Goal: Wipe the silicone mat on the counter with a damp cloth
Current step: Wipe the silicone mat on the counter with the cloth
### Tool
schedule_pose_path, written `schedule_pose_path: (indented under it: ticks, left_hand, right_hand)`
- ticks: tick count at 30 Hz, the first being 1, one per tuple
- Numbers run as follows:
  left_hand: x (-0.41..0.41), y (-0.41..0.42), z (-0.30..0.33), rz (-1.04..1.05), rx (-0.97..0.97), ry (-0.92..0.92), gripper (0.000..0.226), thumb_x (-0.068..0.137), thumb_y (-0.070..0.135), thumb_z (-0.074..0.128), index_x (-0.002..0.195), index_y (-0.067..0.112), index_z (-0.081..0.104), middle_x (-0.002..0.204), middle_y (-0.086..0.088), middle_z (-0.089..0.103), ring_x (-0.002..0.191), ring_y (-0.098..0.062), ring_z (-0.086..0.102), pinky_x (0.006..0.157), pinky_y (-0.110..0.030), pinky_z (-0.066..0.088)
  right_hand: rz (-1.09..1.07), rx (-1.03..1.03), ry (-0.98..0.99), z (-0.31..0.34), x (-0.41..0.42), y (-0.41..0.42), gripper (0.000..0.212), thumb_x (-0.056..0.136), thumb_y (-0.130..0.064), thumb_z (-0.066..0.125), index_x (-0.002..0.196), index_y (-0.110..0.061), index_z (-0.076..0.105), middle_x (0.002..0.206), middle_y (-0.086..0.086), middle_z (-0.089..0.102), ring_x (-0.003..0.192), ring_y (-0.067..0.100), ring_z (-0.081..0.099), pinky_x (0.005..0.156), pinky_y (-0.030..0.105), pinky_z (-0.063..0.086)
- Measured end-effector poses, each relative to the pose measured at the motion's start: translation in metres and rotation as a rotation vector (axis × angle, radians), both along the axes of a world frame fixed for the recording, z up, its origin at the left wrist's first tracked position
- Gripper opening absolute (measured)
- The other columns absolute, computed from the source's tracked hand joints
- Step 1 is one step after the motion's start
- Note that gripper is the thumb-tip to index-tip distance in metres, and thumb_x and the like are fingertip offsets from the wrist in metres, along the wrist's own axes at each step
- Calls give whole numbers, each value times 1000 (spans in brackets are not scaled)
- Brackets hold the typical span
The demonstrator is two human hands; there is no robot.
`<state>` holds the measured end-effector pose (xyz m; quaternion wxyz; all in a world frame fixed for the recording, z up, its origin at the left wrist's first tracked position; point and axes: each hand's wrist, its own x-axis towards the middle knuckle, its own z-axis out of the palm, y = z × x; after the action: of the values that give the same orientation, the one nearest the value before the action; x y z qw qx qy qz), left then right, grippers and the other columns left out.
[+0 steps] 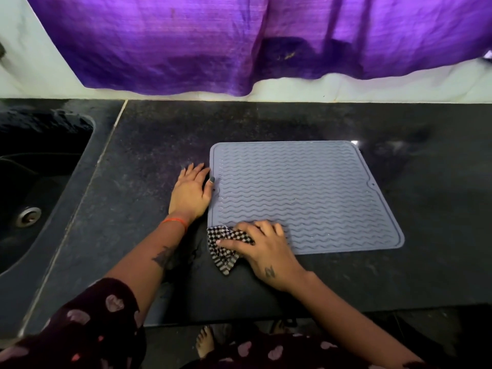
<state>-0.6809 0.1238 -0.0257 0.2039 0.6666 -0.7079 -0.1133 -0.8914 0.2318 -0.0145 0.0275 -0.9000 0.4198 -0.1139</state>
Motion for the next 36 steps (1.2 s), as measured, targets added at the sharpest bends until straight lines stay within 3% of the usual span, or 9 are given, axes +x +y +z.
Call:
schedule_pose_path:
  ticks: [3, 9, 19, 22, 30, 36]
  left_hand:
    - [0, 1, 0, -9, -11, -26, 59, 88, 36, 28, 133, 4, 49, 143, -16, 42, 138, -33, 27, 117, -40, 12]
    - [-2, 4, 2, 9, -24, -56, 58, 88, 36, 29, 132, 3, 50, 142, -17, 43, 138, -34, 28, 117, -41, 12]
    - [-4, 2, 3, -1, -58, -153, 59, 89, 40, 33, 132, 4, 48, 143, -17, 42, 137, -37, 28, 117, -42, 10]
    - [-11, 0, 7, 6, -79, -124, 57, 89, 37, 33, 133, 4, 47, 144, -16, 41, 139, -35, 25, 117, -41, 8]
    - [-51, -10, 6, -53, -3, -64, 62, 88, 41, 28, 140, 9, 37, 151, -13, 31, 142, -31, 19, 117, -38, 4]
    - [-69, -19, -3, -74, 22, -101, 53, 98, 38, 32, 145, 13, 29, 155, -8, 22, 144, -24, 11, 118, -34, 0]
  right_hand:
    - [25, -12, 13, 7, -7, -6, 50, 84, -25, 47, 127, -51, 42, 122, -7, 54, 95, 18, 44, 75, 36, 35]
    - [-22, -51, -45, -5, -43, 19, 49, 87, -24, 47, 127, -51, 44, 129, -9, 43, 99, 18, 44, 78, 34, 26]
    - [-93, -81, -50, -3, -82, 18, 48, 85, -23, 51, 125, -50, 46, 127, -9, 51, 101, 18, 45, 80, 33, 27]
    - [-200, -92, -81, 2, -86, 7, 51, 85, -22, 54, 127, -49, 45, 128, -7, 53, 102, 20, 48, 80, 36, 31]
    - [-194, -56, -65, 9, -91, -20, 46, 87, -23, 42, 125, -48, 46, 125, -6, 55, 101, 18, 46, 78, 33, 27]
    - [-252, -59, 29, -7, -88, -35, 45, 85, -26, 52, 124, -49, 48, 124, -6, 54, 98, 19, 48, 78, 34, 26]
